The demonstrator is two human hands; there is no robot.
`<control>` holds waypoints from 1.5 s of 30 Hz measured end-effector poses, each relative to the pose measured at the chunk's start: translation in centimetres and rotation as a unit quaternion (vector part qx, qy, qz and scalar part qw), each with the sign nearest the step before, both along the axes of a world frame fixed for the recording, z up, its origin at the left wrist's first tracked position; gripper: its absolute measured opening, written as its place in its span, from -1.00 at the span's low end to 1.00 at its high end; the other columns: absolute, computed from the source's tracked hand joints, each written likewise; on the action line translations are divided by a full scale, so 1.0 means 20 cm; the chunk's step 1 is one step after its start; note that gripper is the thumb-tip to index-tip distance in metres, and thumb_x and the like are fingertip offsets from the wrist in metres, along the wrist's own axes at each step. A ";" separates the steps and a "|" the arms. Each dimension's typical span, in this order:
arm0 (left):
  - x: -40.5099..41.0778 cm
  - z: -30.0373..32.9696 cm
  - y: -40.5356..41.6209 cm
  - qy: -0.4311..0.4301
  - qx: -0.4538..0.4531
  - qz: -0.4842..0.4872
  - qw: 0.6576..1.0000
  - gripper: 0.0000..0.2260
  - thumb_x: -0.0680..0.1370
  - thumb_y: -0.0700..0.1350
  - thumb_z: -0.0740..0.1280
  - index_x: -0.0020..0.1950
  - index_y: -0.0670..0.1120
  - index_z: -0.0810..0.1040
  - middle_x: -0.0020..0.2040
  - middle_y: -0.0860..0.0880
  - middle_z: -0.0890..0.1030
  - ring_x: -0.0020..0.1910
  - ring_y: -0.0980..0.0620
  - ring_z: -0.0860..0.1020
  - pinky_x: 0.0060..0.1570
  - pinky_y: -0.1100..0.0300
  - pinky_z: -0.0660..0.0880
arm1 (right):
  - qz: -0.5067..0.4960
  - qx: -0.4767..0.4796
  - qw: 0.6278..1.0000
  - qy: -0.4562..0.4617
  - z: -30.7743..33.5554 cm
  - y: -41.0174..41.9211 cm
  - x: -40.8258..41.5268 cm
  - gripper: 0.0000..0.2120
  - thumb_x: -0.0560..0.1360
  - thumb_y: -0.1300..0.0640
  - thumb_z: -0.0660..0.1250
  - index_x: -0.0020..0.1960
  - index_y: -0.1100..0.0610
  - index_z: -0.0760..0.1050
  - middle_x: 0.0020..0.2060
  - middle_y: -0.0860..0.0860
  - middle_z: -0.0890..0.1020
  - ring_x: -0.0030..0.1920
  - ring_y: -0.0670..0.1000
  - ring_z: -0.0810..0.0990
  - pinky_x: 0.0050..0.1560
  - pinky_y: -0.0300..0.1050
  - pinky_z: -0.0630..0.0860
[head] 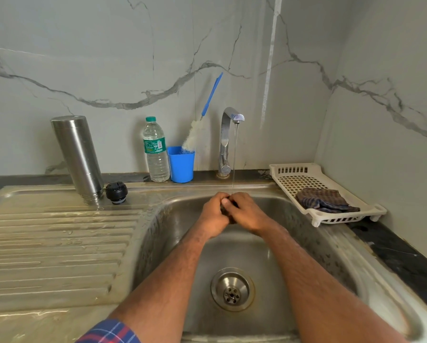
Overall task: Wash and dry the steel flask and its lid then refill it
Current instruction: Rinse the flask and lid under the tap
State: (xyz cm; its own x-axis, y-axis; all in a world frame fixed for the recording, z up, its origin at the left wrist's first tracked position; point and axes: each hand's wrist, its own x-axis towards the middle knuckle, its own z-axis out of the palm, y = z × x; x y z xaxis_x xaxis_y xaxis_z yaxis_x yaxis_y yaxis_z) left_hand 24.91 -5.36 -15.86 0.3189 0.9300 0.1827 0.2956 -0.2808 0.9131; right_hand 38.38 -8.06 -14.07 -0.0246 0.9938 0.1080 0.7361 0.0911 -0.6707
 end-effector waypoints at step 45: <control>-0.04 -0.02 0.02 -0.123 -0.096 0.035 0.987 -0.80 0.64 -0.13 0.37 0.25 -0.09 0.63 0.09 -0.11 0.67 -0.03 -0.01 0.67 -0.21 0.12 0.66 | -0.112 -0.205 0.908 0.347 -0.04 -0.02 -0.01 -0.37 0.70 -0.22 -0.08 0.12 0.22 0.59 -0.07 0.22 0.72 -0.16 0.11 0.65 -0.20 -0.05 0.51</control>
State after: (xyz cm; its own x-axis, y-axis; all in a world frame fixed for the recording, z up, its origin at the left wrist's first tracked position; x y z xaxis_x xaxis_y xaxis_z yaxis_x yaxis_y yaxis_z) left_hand 24.09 -5.01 -16.20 0.2205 0.9732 0.0656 0.0710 -0.0831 0.9940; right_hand 38.16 -8.55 -14.82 0.1155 0.9259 -0.3597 0.0928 -0.3706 -0.9241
